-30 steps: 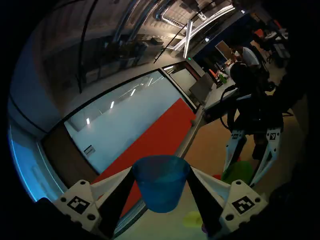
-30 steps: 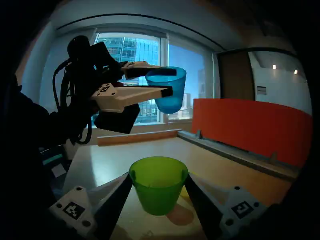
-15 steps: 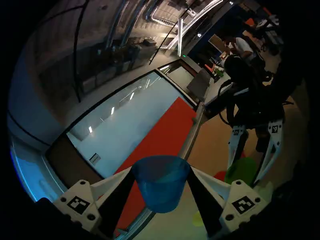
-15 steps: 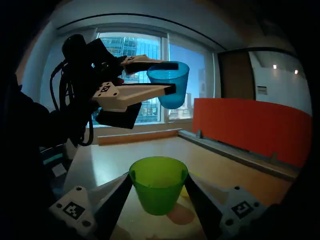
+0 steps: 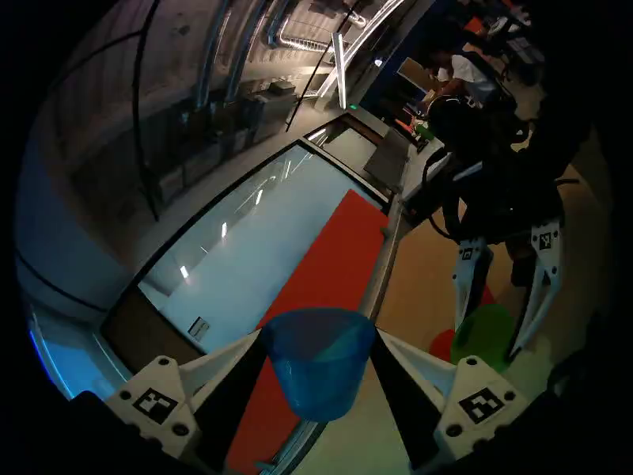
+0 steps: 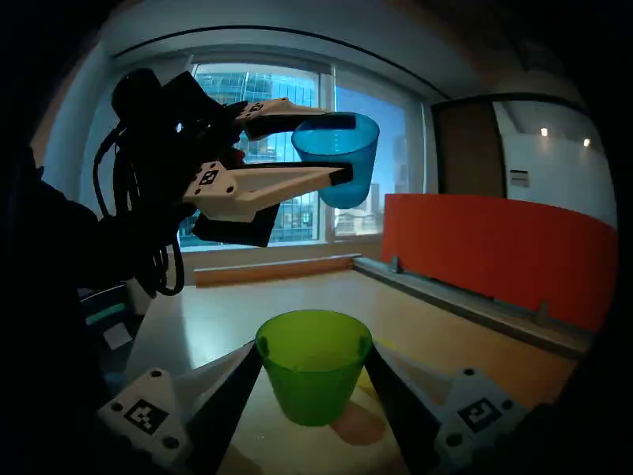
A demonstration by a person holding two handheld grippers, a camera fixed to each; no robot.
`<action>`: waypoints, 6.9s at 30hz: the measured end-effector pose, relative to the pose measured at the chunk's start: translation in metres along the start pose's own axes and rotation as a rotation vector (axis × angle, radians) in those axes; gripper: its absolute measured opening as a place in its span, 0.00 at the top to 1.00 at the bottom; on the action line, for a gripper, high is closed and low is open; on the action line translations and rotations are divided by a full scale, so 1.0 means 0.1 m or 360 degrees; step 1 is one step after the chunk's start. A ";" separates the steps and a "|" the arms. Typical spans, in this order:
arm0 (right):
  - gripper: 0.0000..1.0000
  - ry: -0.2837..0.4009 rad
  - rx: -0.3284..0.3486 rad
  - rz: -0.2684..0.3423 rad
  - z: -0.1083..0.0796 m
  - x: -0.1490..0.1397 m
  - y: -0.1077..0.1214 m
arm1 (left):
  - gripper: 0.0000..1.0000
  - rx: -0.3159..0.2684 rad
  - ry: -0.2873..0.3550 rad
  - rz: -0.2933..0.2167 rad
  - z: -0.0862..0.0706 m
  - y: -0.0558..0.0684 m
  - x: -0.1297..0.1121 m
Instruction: Pour water
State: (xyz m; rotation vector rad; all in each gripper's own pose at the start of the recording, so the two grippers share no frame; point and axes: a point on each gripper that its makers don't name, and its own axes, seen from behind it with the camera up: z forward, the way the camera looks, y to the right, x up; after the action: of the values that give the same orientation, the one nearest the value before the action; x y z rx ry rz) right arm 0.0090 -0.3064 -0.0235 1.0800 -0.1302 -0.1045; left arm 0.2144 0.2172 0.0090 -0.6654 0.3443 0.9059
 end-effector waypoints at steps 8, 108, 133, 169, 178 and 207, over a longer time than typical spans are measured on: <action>0.09 0.0004 0.0002 0.0001 0.02 0.01 0.01 | 0.12 0.0003 -0.0002 0.0104 0.01 0.01 0.04; 0.09 0.0052 -0.0019 -0.0006 -0.01 0.14 0.07 | 0.12 0.0029 0.0008 0.0664 0.02 0.08 0.23; 0.09 0.0064 -0.0022 -0.0015 -0.01 0.18 0.08 | 0.12 0.0030 0.0019 0.0817 0.03 0.08 0.31; 0.09 0.0090 -0.0032 -0.0023 -0.02 0.24 0.09 | 0.12 0.0066 0.0061 0.1104 -0.05 0.17 0.57; 0.09 0.0093 -0.0035 -0.0023 -0.02 0.25 0.09 | 0.12 0.0069 0.0062 0.1128 -0.08 0.20 0.60; 0.09 0.0100 -0.0050 -0.0029 -0.07 0.27 0.10 | 0.12 0.0019 0.0082 0.0607 -0.01 0.12 0.47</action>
State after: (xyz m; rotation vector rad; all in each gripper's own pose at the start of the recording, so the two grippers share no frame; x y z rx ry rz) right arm 0.0367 -0.2996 -0.0164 1.0521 -0.0621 -0.0888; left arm 0.2323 0.2505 -0.0219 -0.6229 0.5341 1.2493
